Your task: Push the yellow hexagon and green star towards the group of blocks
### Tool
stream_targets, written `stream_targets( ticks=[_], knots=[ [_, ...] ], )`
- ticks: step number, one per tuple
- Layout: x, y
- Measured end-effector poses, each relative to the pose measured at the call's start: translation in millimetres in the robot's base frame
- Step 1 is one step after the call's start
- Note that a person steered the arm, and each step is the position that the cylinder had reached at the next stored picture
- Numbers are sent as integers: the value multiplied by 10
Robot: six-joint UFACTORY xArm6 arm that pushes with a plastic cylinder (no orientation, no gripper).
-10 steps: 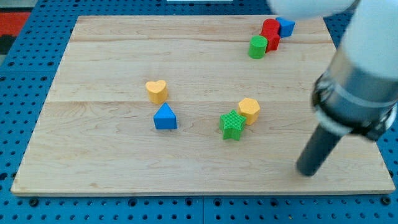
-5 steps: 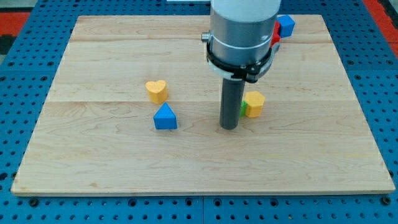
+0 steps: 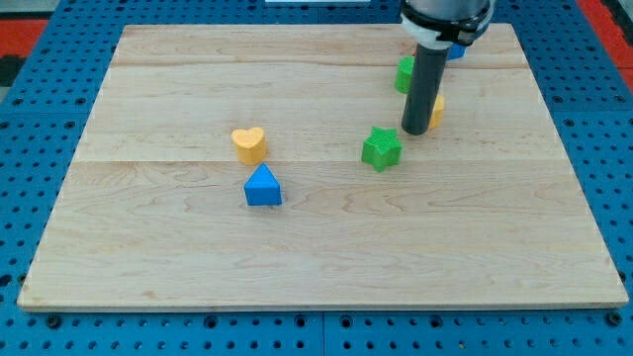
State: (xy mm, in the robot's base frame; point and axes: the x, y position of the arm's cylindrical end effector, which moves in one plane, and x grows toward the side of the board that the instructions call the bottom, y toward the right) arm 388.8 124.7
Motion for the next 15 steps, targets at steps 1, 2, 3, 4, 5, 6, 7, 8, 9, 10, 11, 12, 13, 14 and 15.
stream_targets(
  ticks=[1, 2, 3, 4, 5, 6, 7, 8, 9, 10, 11, 12, 13, 14, 15],
  knots=[
    [-71, 199],
    [-175, 415],
    [-549, 443],
    [189, 434],
    [1214, -23],
    [1160, -989],
    [767, -938],
    [329, -673],
    [3, -385],
    [179, -254],
    [326, -249],
    [201, -146],
    [-184, -59],
    [-336, 119],
    [64, 100]
  ],
)
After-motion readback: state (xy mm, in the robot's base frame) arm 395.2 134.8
